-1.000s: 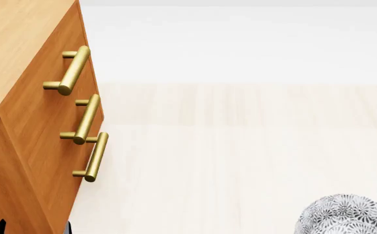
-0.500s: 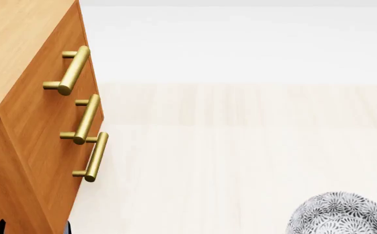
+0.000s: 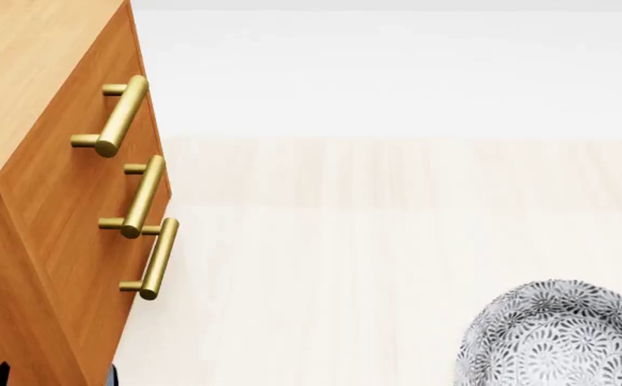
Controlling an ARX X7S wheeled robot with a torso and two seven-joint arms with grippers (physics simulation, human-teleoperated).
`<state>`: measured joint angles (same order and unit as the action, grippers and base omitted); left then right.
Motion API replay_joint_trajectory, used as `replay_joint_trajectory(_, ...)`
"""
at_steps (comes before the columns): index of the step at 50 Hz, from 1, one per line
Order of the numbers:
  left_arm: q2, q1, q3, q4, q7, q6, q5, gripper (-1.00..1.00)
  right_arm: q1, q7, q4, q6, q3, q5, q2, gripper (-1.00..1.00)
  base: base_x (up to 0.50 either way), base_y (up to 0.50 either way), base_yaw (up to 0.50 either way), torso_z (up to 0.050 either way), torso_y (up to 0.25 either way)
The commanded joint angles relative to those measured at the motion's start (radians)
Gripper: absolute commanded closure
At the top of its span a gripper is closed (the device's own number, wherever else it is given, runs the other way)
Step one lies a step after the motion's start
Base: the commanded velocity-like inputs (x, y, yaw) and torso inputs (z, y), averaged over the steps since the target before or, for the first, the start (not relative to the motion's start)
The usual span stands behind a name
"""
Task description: Put the bowl on top of the cabinet.
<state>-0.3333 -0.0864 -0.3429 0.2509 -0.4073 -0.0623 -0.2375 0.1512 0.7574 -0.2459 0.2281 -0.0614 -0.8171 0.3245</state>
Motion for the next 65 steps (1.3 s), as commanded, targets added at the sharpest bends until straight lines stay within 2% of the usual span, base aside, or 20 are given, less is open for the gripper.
replay_joint_trajectory(1,-0.006,-0.005,-0.012,0.027,-0.003,0.006,0.006,-1.0,-0.033,0.074,-0.117,-0.091,-0.037,0.136,0.061,1.0,0.0,0.0,0.0,0.0,0.0)
replay_joint_trajectory(8,-0.013,-0.006,-0.029,0.042,0.003,0.016,0.017,-1.0,-0.072,0.154,-0.213,-0.204,-0.077,0.226,0.114,1.0,0.0,0.0,0.0,0.0,0.0)
replay_joint_trajectory(16,-0.038,-0.025,-0.028,0.111,-0.01,0.045,0.024,-1.0,-0.132,0.197,-0.233,-0.283,-0.114,0.272,0.123,1.0,0.0,0.0,0.0,0.0,0.0)
replay_joint_trajectory(20,-0.035,0.004,-0.035,0.154,-0.045,0.122,0.061,-1.0,-0.176,0.206,-0.222,-0.325,-0.138,0.291,0.123,1.0,0.0,0.0,0.0,0.0,0.0)
replay_joint_trajectory(25,-0.042,0.052,-0.067,0.212,-0.032,0.209,0.074,-1.0,-0.227,0.209,-0.202,-0.364,-0.166,0.315,0.12,1.0,0.0,0.0,0.0,0.0,0.0)
replay_joint_trajectory(36,-0.038,0.139,-0.124,0.309,-0.034,0.377,0.125,-1.0,-0.272,0.201,-0.161,-0.376,-0.216,0.374,0.106,1.0,0.0,0.0,0.0,0.0,0.0)
replay_joint_trajectory(47,-0.009,0.268,-0.185,0.336,0.017,0.521,0.124,-1.0,-0.359,0.183,-0.087,-0.378,-0.267,0.453,0.089,1.0,0.0,0.0,0.0,0.0,0.0)
replay_joint_trajectory(58,0.015,0.343,-0.214,0.306,0.06,0.574,0.101,-1.0,-0.486,0.163,0.013,-0.399,-0.322,0.543,0.076,1.0,0.0,0.0,0.0,0.0,0.0)
replay_joint_trajectory(65,0.028,0.396,-0.223,0.349,0.07,0.642,0.09,-1.0,-0.565,0.086,0.095,-0.359,-0.378,0.575,0.063,1.0,0.0,0.0,0.0,0.0,0.0)
